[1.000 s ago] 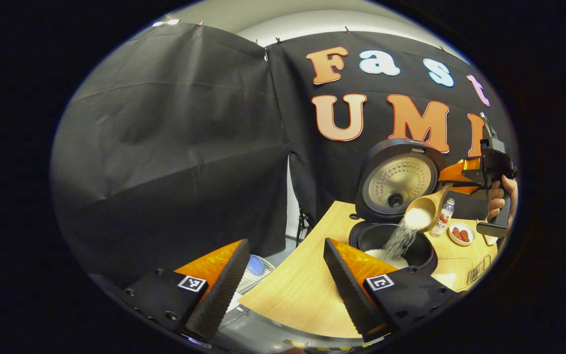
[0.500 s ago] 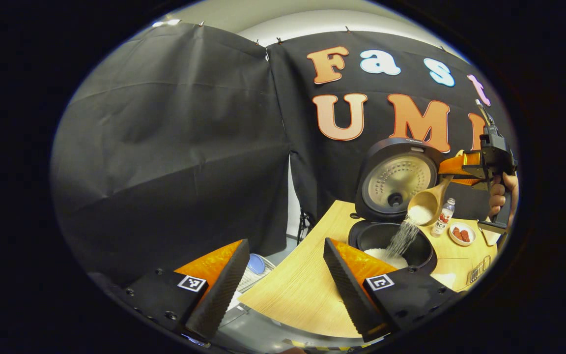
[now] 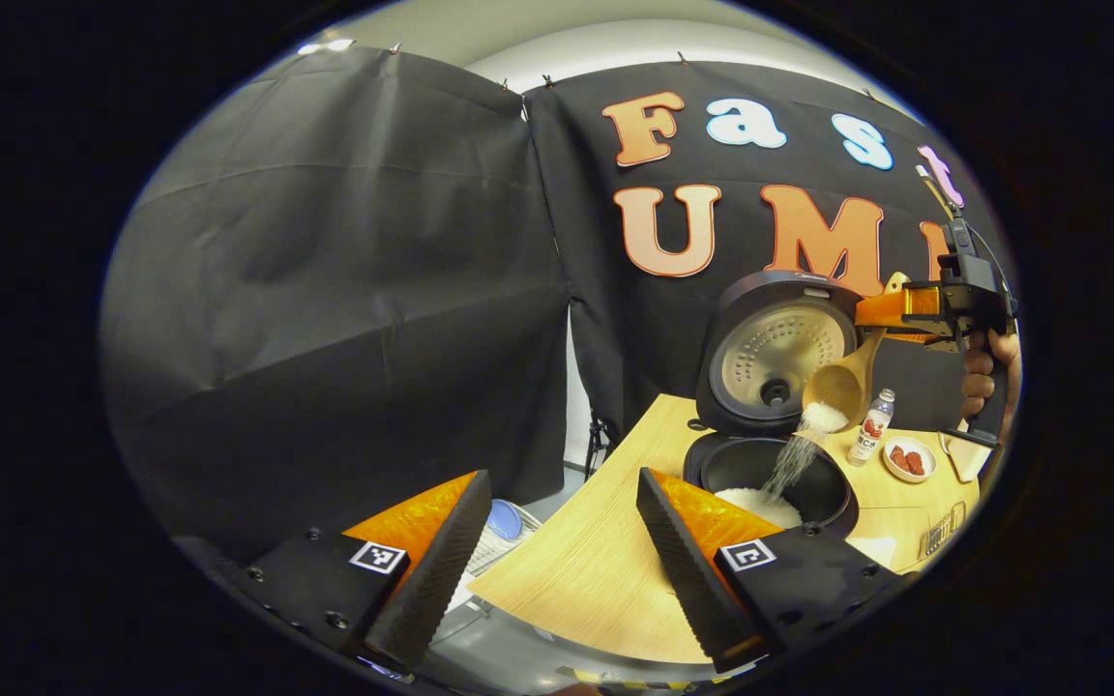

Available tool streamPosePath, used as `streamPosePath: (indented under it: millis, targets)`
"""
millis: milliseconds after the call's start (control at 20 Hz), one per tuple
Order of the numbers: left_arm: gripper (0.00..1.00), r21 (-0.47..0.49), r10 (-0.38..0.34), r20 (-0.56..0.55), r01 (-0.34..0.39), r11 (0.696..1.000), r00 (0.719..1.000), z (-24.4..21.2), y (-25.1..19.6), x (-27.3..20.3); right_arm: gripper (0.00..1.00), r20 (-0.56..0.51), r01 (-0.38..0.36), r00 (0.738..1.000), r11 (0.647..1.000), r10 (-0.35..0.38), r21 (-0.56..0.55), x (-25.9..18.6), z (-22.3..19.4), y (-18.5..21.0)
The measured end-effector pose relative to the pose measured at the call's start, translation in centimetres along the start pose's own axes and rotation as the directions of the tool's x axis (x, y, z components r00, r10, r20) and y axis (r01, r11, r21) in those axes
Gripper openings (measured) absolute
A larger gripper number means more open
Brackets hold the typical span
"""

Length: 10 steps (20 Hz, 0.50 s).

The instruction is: Close the left gripper, press the button to open the rice cooker; take a wooden spoon from the chopstick holder with the right hand, scoop a spoonful of rice and pour it into the rice cooker, then put the wooden spoon back into the chopstick holder.

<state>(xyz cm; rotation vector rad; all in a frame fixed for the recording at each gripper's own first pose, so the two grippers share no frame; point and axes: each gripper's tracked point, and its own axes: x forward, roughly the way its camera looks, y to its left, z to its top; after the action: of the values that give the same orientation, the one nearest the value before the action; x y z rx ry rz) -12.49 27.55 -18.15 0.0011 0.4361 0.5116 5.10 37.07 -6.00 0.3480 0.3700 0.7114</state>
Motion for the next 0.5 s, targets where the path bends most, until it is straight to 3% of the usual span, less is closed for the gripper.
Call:
streamPosePath:
  millis: [300,500]
  targets:
    - [1.00,-0.001,0.007,-0.012,-0.007,1.000,1.000,-0.6,0.1,0.3,0.11,0.013,-0.006,1.000,0.986,0.008,-0.169,0.0,-0.7,1.2]
    - [1.00,-0.007,0.010,-0.015,-0.010,1.000,1.000,-0.6,0.3,0.3,0.11,0.039,-0.008,0.999,0.949,0.022,-0.317,0.0,-1.0,2.4]
